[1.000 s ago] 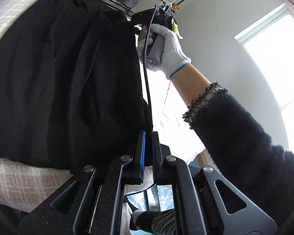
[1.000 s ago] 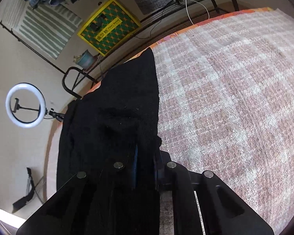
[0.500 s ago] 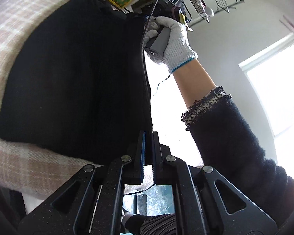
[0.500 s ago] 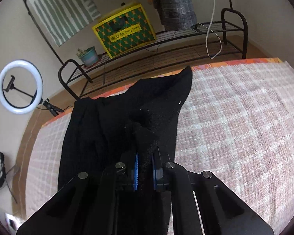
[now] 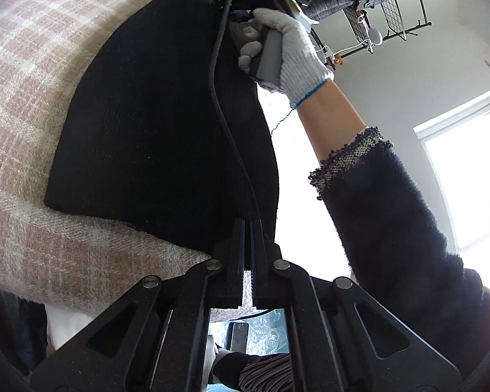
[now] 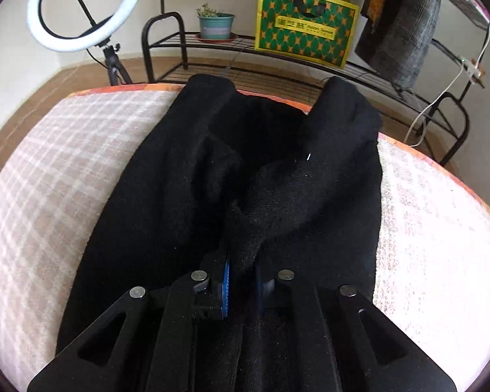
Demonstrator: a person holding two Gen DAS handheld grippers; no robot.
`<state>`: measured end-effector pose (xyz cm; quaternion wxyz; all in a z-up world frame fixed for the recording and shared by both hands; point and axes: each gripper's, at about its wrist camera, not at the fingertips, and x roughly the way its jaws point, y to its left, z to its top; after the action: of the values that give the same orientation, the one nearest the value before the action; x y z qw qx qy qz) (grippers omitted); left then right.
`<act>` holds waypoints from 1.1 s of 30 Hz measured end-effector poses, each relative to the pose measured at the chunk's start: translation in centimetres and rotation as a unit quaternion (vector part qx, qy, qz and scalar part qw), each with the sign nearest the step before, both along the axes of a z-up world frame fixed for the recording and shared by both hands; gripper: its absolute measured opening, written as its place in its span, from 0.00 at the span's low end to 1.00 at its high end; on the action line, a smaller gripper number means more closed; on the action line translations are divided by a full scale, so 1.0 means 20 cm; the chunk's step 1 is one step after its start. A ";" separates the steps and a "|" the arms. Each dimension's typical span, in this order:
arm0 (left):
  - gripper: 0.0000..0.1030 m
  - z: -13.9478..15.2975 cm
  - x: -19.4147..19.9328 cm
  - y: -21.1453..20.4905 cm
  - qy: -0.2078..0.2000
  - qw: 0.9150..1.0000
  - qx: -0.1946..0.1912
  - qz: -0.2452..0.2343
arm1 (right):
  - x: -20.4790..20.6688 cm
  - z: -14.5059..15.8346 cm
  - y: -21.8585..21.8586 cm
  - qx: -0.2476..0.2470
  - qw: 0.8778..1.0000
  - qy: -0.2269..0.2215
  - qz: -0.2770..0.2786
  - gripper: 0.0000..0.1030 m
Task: Fold large clothes
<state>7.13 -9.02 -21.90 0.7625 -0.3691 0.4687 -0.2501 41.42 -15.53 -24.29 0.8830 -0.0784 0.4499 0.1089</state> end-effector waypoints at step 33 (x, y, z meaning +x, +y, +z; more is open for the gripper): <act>0.47 0.05 0.16 0.37 0.047 0.989 0.142 -0.011 | -1.50 0.21 -0.37 0.182 0.980 0.080 0.006 0.41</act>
<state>10.42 -1.52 -20.84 0.7816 -0.2632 0.5387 -0.1723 11.44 -22.86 -20.08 0.8429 0.0899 0.4915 0.1998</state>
